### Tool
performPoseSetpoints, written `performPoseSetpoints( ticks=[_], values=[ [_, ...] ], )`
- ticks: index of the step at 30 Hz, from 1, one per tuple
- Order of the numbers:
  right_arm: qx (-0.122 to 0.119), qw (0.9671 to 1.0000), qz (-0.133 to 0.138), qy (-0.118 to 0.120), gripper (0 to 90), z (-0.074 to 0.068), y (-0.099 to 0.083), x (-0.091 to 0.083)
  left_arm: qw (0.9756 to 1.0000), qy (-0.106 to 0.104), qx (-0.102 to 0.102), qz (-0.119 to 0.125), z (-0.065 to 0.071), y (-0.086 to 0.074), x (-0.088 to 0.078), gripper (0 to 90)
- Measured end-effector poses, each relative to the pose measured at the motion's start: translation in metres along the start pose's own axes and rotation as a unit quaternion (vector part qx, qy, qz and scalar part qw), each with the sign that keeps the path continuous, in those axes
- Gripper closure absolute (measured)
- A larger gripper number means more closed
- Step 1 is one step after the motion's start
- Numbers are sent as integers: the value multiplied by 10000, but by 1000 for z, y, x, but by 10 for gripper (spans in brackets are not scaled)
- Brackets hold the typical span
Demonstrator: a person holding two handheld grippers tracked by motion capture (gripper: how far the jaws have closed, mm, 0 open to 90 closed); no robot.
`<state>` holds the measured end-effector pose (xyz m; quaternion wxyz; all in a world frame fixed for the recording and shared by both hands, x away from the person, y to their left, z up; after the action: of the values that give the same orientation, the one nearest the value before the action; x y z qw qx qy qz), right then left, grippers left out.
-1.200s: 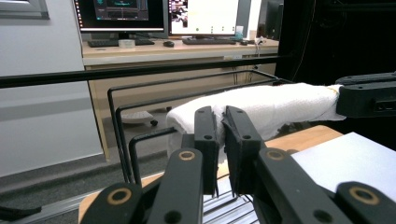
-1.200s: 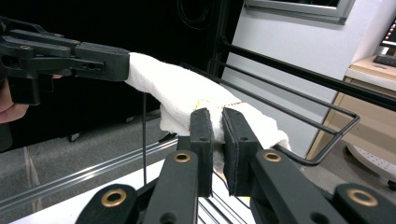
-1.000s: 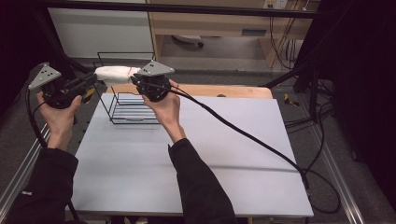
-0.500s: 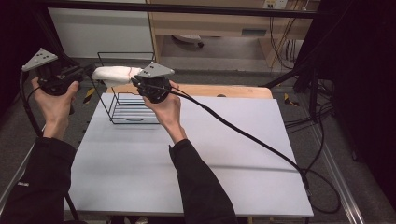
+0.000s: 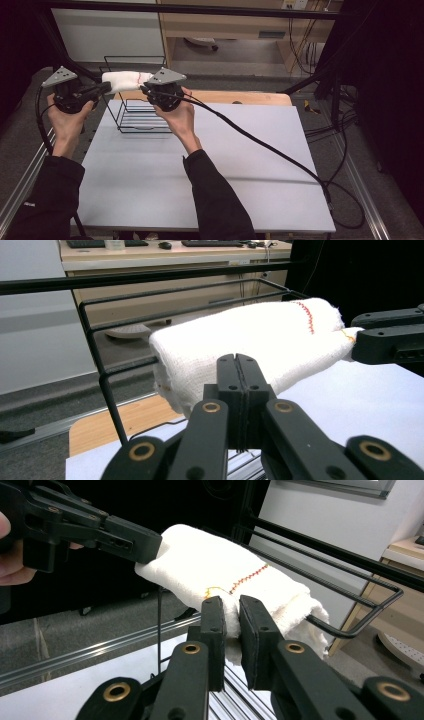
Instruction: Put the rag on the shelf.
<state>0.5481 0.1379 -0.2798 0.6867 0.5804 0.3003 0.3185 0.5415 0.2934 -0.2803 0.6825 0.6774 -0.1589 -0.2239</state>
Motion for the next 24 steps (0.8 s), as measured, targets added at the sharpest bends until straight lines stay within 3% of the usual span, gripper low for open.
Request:
performPoseSetpoints(
  ticks=[5,10,12,17,24],
  values=[
    [18,10000,-82,36,751,-1,-2,-1,9999,59,59,-72,-1,-6,3,900],
    [88,9999,93,71,693,-4,7,-4,9999,103,59,-84,-3,-11,6,900],
    [143,9998,146,87,724,-3,12,-6,9998,120,95,-92,-4,-12,8,900],
    [331,9993,-49,189,886,-6,9,-5,9997,163,174,-109,-4,-16,10,900],
    [335,9984,-446,24,900,-3,-14,6,9994,210,254,-114,-6,-20,12,900]
  ],
)
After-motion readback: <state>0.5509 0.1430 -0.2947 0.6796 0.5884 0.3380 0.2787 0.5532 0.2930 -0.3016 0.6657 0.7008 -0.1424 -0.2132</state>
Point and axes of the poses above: each handheld gripper's, and its own axes: x roughly forward along the jaws, y roughly out of its top, z roughly to its right, the point moved 9 cm from there along x, roughly forward along the jaws, and after that the axes turned 11 degrees about z, right-handed, at the moved point
